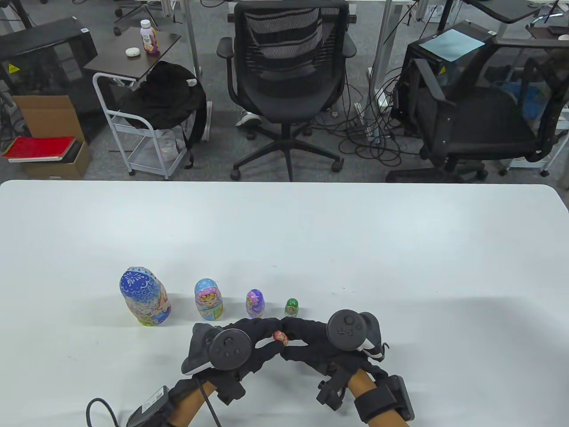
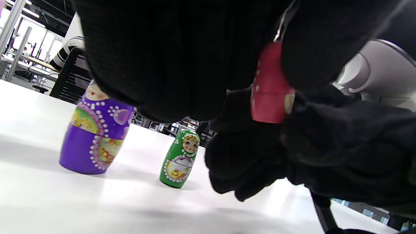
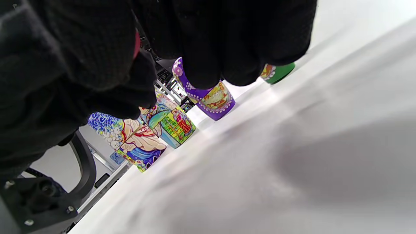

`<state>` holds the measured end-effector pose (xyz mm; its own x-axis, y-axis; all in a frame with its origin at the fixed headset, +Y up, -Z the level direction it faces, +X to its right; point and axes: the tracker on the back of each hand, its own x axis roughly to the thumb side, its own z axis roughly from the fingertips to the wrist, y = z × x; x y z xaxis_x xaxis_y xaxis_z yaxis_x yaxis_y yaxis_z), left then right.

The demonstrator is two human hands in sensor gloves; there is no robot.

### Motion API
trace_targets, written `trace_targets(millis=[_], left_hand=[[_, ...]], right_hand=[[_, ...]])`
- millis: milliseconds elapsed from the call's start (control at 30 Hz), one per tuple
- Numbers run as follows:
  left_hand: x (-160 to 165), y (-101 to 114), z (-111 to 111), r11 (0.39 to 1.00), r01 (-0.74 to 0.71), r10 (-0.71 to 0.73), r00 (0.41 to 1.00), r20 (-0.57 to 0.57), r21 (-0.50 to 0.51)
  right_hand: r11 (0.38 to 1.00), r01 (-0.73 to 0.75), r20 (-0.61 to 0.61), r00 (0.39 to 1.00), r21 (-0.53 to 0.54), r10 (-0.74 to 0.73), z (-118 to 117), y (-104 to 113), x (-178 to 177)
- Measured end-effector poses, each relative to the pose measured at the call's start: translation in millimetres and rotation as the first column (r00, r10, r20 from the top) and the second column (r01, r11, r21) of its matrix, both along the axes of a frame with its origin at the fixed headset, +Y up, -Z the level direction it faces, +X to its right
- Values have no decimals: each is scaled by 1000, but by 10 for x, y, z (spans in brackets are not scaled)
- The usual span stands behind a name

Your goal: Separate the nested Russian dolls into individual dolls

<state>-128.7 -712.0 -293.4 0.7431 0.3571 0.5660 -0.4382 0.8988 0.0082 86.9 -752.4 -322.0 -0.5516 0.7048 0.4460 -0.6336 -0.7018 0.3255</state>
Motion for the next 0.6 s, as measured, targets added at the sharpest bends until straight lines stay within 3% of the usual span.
trace_targets(millis=[400,600], left_hand=[[-12,-7,12,999,9,-9,1000,-2,34],[-5,-12,24,1000,12,-12,1000,6,21]], right_hand=[[995,17,25,999,101,-20,62,46,-80],[995,18,23,1000,100,-21,64,46,-79]])
